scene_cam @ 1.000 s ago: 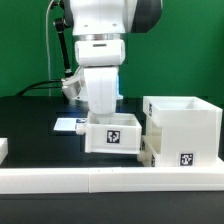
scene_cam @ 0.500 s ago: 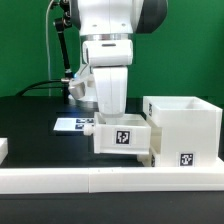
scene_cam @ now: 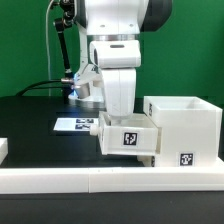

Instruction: Assemble drawer

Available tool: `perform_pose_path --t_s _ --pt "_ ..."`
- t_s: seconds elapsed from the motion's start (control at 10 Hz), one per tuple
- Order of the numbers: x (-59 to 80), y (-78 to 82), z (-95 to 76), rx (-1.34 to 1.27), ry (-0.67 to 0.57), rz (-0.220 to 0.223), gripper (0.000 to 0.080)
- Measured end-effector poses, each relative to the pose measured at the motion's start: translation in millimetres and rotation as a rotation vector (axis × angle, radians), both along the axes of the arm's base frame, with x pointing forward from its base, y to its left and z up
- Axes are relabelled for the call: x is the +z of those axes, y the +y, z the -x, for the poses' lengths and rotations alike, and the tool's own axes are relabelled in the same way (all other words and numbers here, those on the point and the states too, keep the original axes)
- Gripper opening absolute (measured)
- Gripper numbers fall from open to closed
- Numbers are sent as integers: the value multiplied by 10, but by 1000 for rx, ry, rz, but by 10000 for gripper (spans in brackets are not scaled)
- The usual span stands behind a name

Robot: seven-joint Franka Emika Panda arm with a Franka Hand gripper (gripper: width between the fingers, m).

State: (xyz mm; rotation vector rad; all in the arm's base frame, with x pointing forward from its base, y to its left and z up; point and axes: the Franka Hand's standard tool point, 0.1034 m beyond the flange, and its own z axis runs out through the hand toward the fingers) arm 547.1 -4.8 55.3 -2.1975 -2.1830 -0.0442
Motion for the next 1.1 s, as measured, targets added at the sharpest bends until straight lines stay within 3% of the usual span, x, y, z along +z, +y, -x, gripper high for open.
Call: perform_pose_path --t_s 0.9,1.1 --pt "-30 -65 53 -1 -3 -4 41" --pt "-17 -9 45 11 -6 -3 41"
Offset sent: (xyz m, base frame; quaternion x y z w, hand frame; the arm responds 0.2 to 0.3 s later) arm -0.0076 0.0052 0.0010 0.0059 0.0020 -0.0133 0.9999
